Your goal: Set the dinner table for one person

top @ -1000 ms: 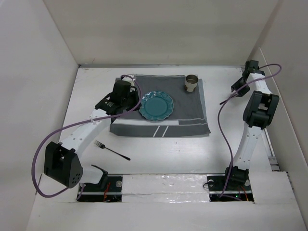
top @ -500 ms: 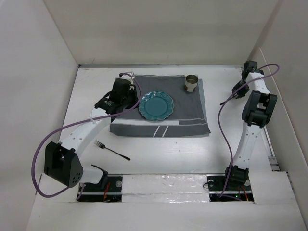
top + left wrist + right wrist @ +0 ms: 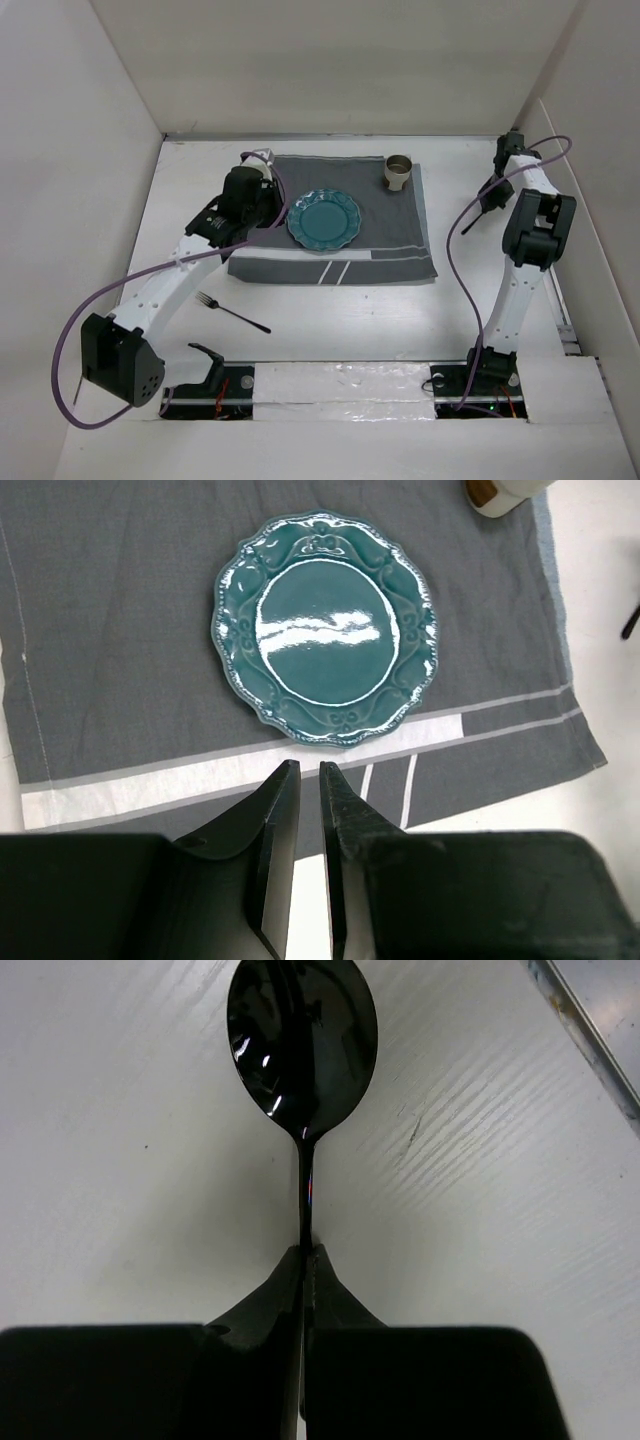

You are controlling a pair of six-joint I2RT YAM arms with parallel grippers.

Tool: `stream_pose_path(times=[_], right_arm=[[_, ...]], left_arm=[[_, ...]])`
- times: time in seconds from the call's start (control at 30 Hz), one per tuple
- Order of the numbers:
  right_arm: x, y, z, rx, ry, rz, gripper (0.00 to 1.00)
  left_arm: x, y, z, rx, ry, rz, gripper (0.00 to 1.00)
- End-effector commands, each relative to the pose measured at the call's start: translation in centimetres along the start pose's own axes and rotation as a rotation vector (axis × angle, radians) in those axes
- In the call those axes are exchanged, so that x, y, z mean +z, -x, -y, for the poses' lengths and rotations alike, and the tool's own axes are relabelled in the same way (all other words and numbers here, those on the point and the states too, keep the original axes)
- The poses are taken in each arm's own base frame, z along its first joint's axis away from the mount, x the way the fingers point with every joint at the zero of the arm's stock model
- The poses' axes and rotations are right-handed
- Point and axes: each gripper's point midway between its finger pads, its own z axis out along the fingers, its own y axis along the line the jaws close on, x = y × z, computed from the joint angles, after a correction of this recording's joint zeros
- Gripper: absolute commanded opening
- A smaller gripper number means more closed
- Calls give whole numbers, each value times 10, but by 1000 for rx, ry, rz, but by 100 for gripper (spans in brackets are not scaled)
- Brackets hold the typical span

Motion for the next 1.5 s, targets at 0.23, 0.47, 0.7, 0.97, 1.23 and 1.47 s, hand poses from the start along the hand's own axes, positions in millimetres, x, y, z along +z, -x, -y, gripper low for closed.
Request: stream_pose_path(times=[0.23,0.47,0.7,0.97,1.23,1.47], right_arm=[[-172,4,-56,-107,430,292,0],[-254,-90,-143,-435,644,301,0],[-237,-152,-204,-585,692,198,0],[-181,-181,-220,-659,560,106,0],[-150,-210,-218,-675,543,45,0],[-125,-228,-207,-672,467,-12,0]], left_arm=[[-15,5,8,-51,-45,34,12],[-16,29,10,-84,-11,75,14],[-17,17,-2,-126,52,48,17],[-32,-27,-44,-302,253,10,26],[-44,-77,-83,-505,301,-91,35],[-63,-135,-117,-631,447,-221,35]])
